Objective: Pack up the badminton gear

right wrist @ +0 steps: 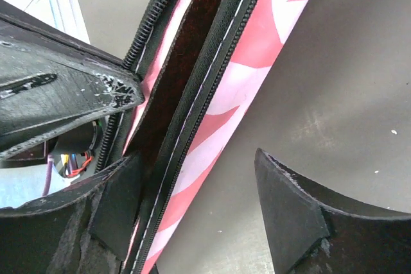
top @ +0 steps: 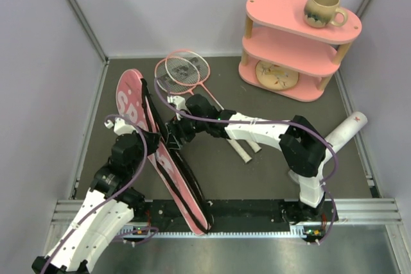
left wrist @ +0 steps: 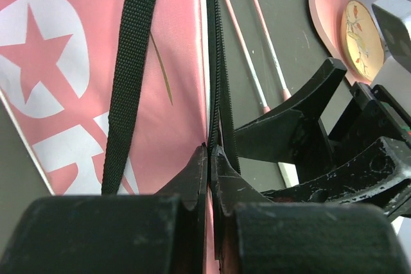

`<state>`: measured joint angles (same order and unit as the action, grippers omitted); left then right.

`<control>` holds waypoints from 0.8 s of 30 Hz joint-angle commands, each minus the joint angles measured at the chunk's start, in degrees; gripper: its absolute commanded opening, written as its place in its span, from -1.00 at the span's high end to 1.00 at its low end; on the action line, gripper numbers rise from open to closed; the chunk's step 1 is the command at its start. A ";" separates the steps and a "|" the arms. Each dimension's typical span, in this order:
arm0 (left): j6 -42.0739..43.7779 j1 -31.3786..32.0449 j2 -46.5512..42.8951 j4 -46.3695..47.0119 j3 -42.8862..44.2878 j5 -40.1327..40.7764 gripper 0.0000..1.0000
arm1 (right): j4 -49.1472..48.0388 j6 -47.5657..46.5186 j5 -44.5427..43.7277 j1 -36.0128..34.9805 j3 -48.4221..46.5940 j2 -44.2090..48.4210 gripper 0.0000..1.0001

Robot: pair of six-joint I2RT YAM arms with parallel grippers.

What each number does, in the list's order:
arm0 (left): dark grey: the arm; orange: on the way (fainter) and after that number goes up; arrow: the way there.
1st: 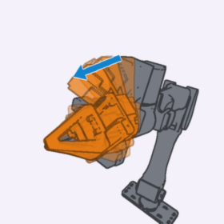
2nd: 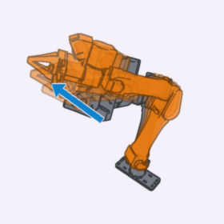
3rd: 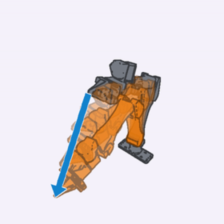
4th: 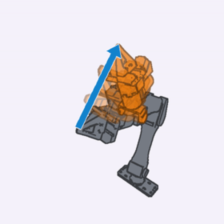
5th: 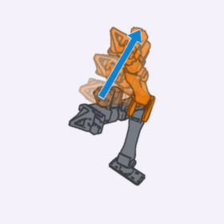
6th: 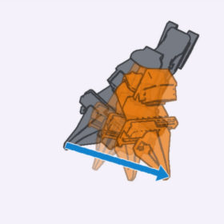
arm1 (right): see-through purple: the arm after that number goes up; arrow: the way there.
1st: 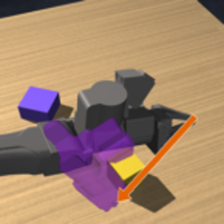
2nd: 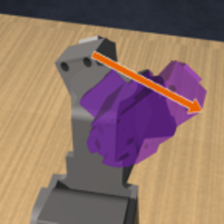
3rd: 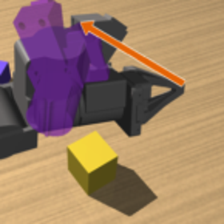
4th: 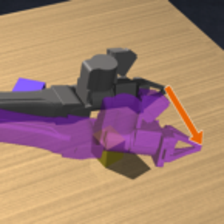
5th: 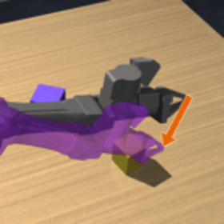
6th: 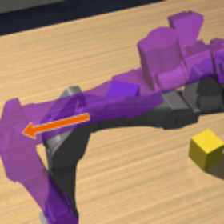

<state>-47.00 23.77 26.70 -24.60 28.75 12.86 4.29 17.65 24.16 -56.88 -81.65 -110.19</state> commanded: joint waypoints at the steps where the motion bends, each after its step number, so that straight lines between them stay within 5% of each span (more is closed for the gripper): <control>1: -0.19 -0.13 -1.91 5.35 0.78 -1.08 1.00 | -0.86 -2.18 0.45 -1.65 0.87 2.18 -0.45; 6: -0.72 -0.13 -3.14 5.09 0.78 -2.22 1.00 | -0.08 -1.74 -3.41 -2.18 -0.26 1.21 -0.39; 9: -0.55 -0.13 -4.02 4.21 0.17 -3.37 1.00 | 0.45 -0.87 -9.30 -2.09 -2.63 1.21 0.08; 10: -0.37 -0.13 -4.72 3.86 -0.01 -3.28 1.00 | 0.63 -0.78 -10.27 -2.18 -3.34 1.38 0.60; 12: -0.63 -0.13 -5.25 1.94 -0.27 -1.97 1.00 | 1.50 -0.25 -12.20 -2.09 -5.09 2.26 1.00; 22: -4.85 -0.13 -1.21 -8.62 2.45 5.68 1.00 | 5.28 0.28 -18.01 -4.37 -5.27 9.29 1.00; 24: -5.55 -0.13 -0.60 -8.62 2.45 5.60 0.76 | 6.51 -0.25 -19.24 -5.08 -6.07 9.21 1.00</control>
<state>-51.05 23.77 24.62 -30.09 29.61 16.10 12.49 18.52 8.43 -60.07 -83.72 -105.27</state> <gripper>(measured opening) 0.051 0.020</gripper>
